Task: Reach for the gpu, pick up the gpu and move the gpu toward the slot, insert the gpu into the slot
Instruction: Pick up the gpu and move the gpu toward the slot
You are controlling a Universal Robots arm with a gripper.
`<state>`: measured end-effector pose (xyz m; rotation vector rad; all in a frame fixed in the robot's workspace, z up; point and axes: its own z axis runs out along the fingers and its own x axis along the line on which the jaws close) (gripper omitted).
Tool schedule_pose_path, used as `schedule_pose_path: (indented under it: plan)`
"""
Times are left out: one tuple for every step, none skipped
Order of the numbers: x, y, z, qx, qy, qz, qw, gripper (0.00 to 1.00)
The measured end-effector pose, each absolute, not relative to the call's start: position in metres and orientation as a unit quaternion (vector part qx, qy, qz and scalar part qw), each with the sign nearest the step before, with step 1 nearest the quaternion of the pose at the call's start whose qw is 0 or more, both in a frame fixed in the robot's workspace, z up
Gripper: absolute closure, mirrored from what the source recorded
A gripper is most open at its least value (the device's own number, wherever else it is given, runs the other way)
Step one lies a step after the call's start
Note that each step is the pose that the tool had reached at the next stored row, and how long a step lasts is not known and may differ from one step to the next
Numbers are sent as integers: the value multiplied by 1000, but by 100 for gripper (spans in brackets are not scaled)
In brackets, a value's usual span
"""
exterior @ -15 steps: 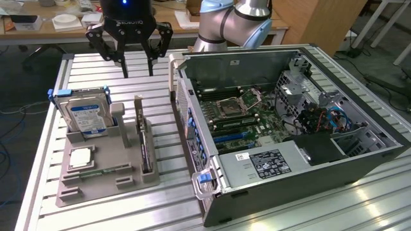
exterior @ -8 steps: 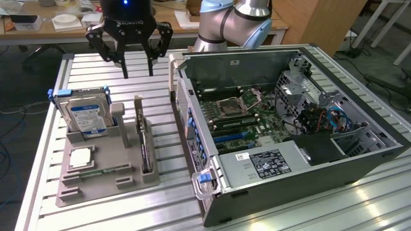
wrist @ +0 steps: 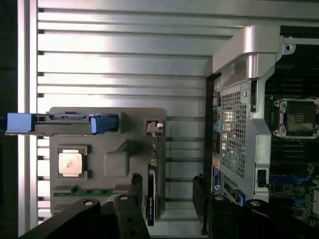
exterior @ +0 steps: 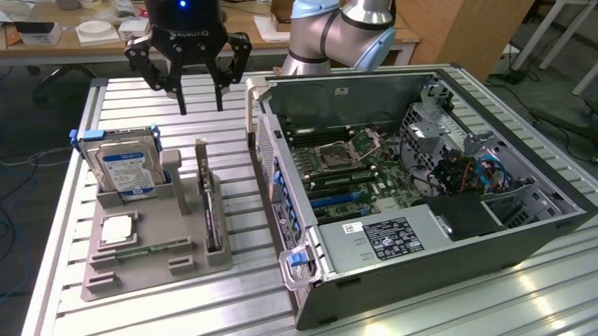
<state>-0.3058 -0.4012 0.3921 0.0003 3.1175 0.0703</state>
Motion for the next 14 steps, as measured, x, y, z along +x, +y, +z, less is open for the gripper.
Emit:
schedule_pose_path:
  plan:
    - [-306,-401,392,0,1000,23,12,47]
    - [-306,-402,392,0,1000,23,12,47]
    - [-306,-402,392,0,1000,23,12,47]
    - [-306,-403,392,0,1000,23,12,47]
    - [-306,-403,392,0,1000,23,12,47]
    - [-306,-404,392,0,1000,23,12,47]
    - [-306,-405,392,0,1000,23,12,47]
    - [-306,-406,392,0,1000,23,12,47]
    - [-306,-407,391,0,1000,23,12,47]
    - [-306,-408,391,0,1000,23,12,47]
    - [-306,-409,391,0,1000,23,12,47]
    - [-306,-410,391,0,1000,23,12,47]
    - [-306,-411,391,0,1000,23,12,47]
    - [-306,-412,391,0,1000,23,12,47]
